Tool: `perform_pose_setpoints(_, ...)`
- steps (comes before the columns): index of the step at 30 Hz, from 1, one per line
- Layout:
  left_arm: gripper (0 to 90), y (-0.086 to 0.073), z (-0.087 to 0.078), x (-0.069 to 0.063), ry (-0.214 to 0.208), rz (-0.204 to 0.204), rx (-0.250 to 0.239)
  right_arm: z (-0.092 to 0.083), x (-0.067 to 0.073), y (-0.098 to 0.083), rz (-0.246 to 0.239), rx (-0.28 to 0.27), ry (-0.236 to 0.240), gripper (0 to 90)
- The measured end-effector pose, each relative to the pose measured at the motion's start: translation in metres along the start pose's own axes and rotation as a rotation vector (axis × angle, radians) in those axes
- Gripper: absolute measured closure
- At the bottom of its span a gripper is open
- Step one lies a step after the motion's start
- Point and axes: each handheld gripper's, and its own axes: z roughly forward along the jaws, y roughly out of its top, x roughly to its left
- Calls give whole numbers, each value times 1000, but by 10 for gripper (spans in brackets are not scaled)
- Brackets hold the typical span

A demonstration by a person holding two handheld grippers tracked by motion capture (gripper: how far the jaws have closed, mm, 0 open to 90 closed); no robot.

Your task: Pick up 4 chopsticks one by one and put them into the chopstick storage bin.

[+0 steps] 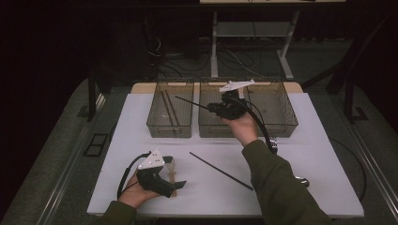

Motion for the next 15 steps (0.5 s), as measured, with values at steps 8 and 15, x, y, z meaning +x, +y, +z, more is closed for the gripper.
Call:
perform_pose_setpoints(8,0,0,0,0,-2,10,7,29,4,16,-11,47,-25,852)
perform_pose_setpoints(15,0,1,0,0,-6,7,2,57,6,26,-22,86,-44,852)
